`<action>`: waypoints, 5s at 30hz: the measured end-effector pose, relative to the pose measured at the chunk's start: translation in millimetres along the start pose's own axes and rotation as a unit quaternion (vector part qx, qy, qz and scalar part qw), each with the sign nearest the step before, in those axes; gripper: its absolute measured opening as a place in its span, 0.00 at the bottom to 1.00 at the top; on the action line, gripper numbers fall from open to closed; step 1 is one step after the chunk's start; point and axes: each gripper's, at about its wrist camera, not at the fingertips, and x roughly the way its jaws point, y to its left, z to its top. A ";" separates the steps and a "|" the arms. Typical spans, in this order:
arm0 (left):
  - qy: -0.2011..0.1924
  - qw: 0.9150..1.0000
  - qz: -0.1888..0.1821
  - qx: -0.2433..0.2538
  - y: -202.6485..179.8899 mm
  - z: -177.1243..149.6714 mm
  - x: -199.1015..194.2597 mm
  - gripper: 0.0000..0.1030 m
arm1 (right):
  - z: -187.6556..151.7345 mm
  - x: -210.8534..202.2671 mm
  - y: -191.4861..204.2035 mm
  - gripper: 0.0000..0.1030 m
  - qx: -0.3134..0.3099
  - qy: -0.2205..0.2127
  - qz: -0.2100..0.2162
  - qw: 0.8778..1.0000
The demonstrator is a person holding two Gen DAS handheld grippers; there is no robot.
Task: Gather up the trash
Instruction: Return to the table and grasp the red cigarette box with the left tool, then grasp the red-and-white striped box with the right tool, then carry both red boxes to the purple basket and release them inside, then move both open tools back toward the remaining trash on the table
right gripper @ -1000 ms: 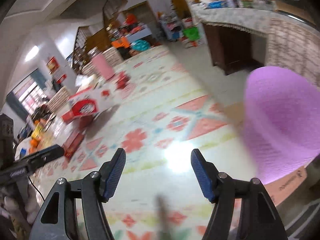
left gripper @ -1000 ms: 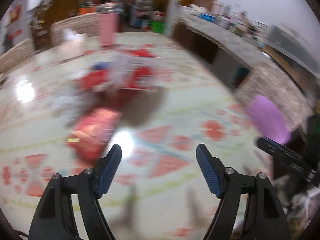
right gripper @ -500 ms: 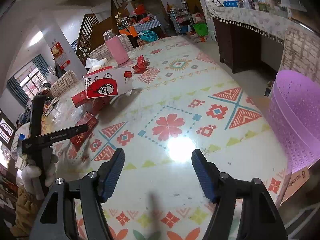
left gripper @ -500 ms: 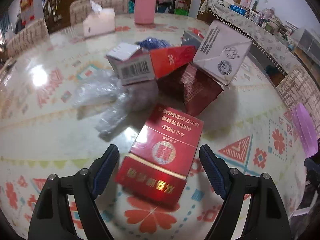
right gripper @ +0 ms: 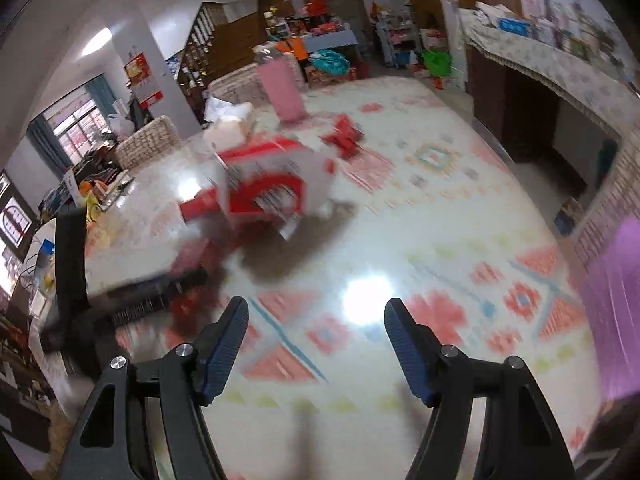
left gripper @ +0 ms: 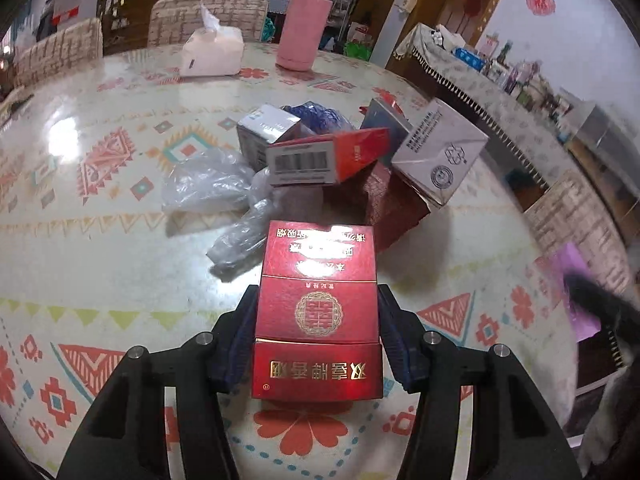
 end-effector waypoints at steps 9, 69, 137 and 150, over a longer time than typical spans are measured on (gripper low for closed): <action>-0.006 1.000 -0.010 0.006 -1.0 -0.8 -2.6 0.54 | 102.5 78.6 74.7 0.84 -0.080 -0.039 -0.092 0.992; -0.037 0.997 -0.027 0.063 -29.6 -11.0 -17.2 0.54 | -65.5 -72.4 -41.6 0.61 0.051 -0.054 -0.128 0.989; -0.032 0.988 0.039 0.148 -158.5 -2.5 -23.3 0.79 | -53.6 -55.9 -146.5 1.00 0.122 -0.085 -0.003 0.989; 0.012 0.982 0.121 0.148 -47.8 91.3 16.3 0.79 | -40.1 16.3 -100.3 0.99 0.097 -0.069 0.038 0.992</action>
